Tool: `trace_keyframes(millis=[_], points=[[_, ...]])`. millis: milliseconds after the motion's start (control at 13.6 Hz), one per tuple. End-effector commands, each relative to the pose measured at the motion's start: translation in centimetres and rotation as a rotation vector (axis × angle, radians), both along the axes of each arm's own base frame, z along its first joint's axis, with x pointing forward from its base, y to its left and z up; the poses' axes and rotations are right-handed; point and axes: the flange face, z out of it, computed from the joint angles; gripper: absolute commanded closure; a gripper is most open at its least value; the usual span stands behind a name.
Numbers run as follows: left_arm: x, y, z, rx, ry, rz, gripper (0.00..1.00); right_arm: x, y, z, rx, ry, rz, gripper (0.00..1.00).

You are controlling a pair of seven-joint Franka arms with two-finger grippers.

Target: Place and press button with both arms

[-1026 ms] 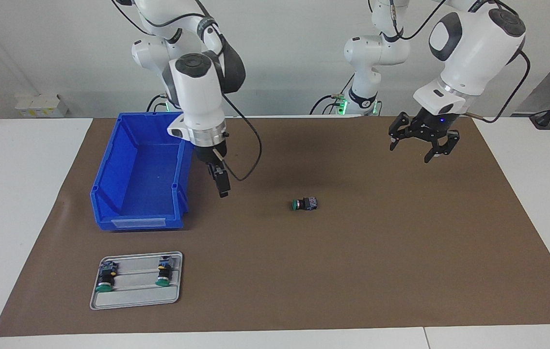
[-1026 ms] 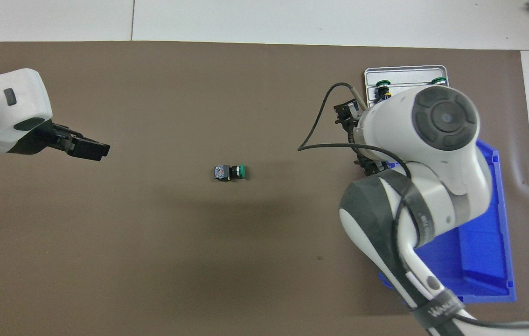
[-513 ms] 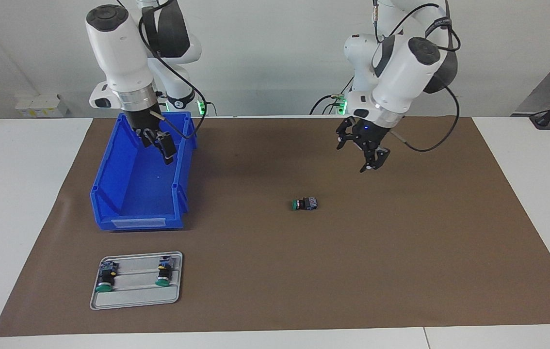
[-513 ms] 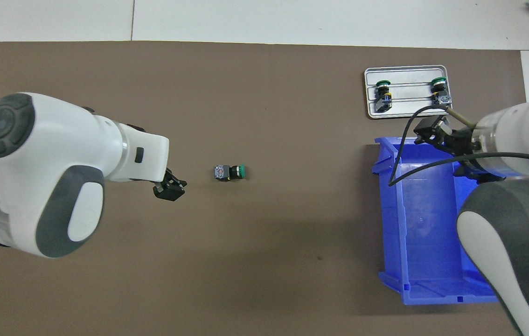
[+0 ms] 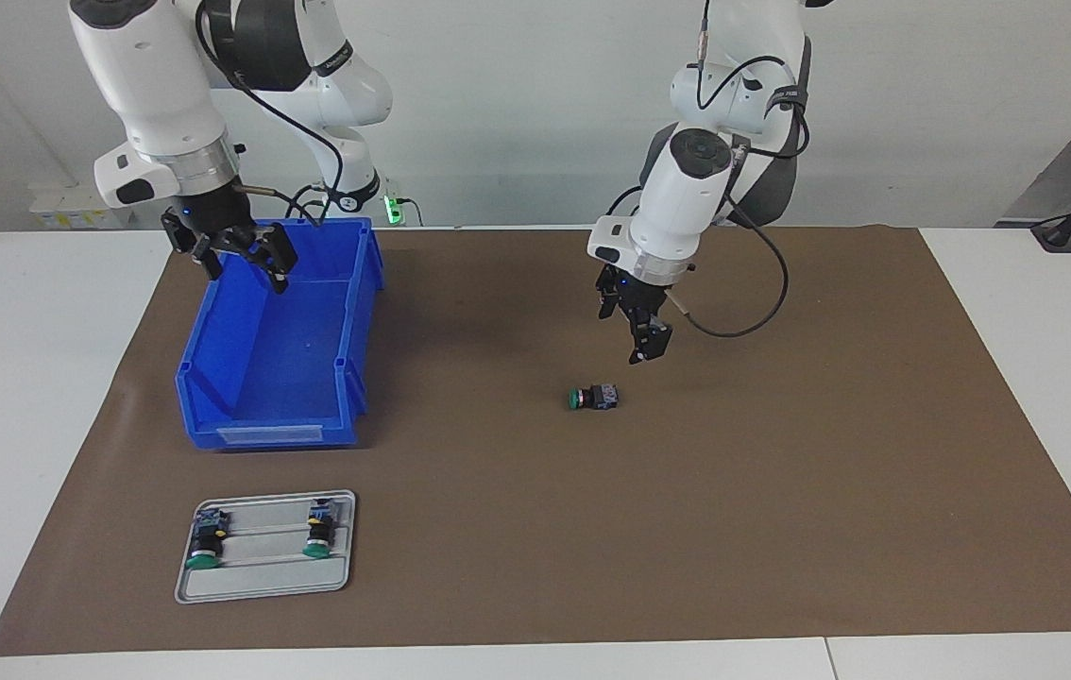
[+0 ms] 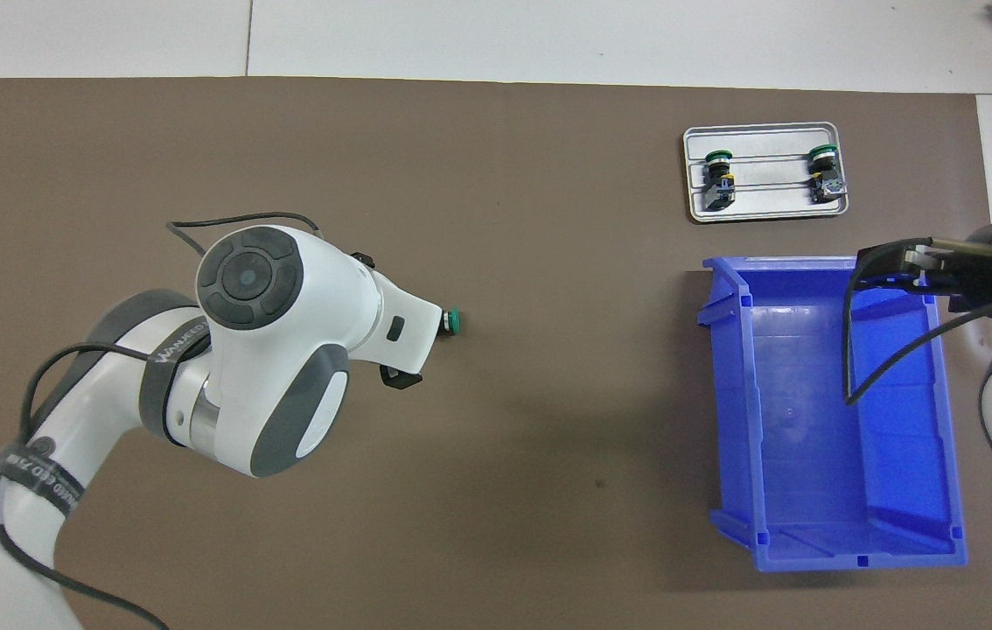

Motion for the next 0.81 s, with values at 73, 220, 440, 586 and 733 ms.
trace_keyframes(millis=[73, 220, 440, 586, 733], points=[[0.5, -2.8, -3.8, -0.002, -0.049, -0.055, 0.00, 1.3, -0.3, 3.0, 0.010, 0.046, 0.087, 0.01], [0.7, -4.6, -6.9, 0.023, -0.059, -0.094, 0.00, 1.3, -0.3, 3.6, 0.004, 0.045, 0.112, 0.01], [1.7, -4.4, -8.5, 0.046, -0.107, -0.119, 0.00, 1.4, -0.5, 4.8, -0.011, 0.024, 0.145, 0.00], [2.0, -4.3, -9.2, 0.067, -0.125, -0.142, 0.00, 1.5, 0.1, 4.4, -0.008, 0.021, 0.152, 0.00], [2.1, -4.4, -9.5, 0.068, -0.133, -0.146, 0.00, 1.4, 0.5, 4.2, -0.007, 0.025, 0.161, 0.00]])
